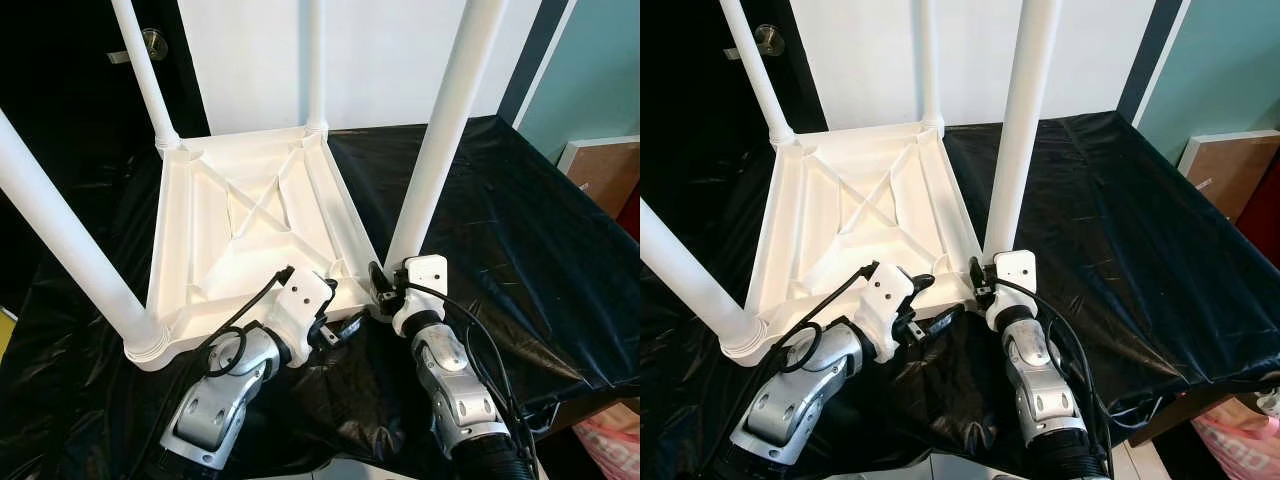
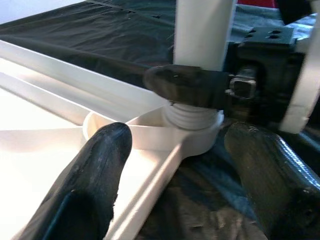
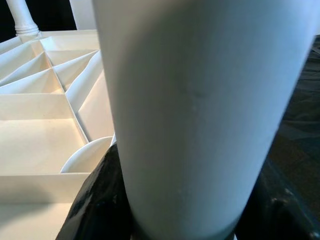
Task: Building children table
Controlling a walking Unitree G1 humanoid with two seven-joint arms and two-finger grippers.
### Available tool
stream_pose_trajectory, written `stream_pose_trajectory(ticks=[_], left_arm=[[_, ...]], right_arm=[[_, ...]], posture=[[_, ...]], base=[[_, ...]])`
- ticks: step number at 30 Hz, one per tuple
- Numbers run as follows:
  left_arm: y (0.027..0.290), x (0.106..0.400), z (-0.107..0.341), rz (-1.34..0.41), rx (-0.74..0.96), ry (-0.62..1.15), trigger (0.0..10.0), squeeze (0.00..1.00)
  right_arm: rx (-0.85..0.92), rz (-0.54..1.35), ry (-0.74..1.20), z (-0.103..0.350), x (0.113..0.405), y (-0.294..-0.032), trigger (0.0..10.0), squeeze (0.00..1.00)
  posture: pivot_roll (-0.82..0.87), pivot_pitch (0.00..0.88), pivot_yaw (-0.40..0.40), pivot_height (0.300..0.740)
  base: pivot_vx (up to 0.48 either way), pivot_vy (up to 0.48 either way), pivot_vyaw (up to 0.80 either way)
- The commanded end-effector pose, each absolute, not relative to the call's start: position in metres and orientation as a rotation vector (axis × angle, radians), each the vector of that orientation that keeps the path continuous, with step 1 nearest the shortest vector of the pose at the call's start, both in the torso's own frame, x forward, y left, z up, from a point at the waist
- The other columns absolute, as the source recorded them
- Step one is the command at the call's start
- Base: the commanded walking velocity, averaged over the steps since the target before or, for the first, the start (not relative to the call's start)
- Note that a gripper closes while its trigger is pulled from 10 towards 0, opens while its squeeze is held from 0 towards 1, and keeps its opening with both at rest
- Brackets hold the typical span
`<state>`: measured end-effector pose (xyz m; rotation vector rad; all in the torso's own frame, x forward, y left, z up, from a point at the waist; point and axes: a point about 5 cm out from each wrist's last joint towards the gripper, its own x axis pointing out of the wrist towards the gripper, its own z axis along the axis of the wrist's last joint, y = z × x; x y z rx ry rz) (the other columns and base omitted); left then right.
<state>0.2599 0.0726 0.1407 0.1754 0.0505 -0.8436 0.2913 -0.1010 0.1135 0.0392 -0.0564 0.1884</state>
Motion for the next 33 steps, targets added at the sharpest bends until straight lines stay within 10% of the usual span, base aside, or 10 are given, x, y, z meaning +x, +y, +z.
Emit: stream_pose_trajectory(ticks=[1,2,14,15,16,33], left_arm=[[0.073,0.261,0.141,-0.861,0.174,0.045,10.0,0.0],[0.072,0.262,0.14,-0.867,0.184,0.04,10.0,0.0],[0.065,0.261,0.147,-0.903,0.13,-0.002,10.0,0.0],[0.066,0.259,0.146,-0.915,0.144,0.001,10.0,0.0],[0.066,0.258,0.144,-0.924,0.153,0.005,10.0,0.0],[0.073,0.262,0.127,-0.969,0.374,0.068,10.0,0.0]], right_arm=[[0.07,0.196,-0.026,0.11,0.289,-0.096,10.0,0.0],[0.068,0.192,-0.032,0.111,0.288,-0.1,10.0,1.0],[0.057,0.297,-0.084,0.116,0.279,-0.134,10.0,1.0],[0.042,0.341,-0.081,0.115,0.278,-0.141,10.0,0.35],[0.033,0.377,-0.078,0.115,0.277,-0.146,10.0,0.0],[-0.125,0.682,-0.034,0.12,0.312,-0.142,10.0,0.0]], posture=[[-0.06,0.043,0.004,0.74],[-0.07,0.039,0.009,0.74],[-0.07,0.016,0.031,0.74],[-0.06,0.007,0.033,0.74],[-0.06,0.004,0.037,0.74],[-0.04,0.0,0.04,0.74]], base=[[0.0,0.0,0.0],[0.0,0.0,0.0],[0.0,0.0,0.0],[0.0,0.0,0.0],[0.0,0.0,0.0],[0.0,0.0,0.0]])
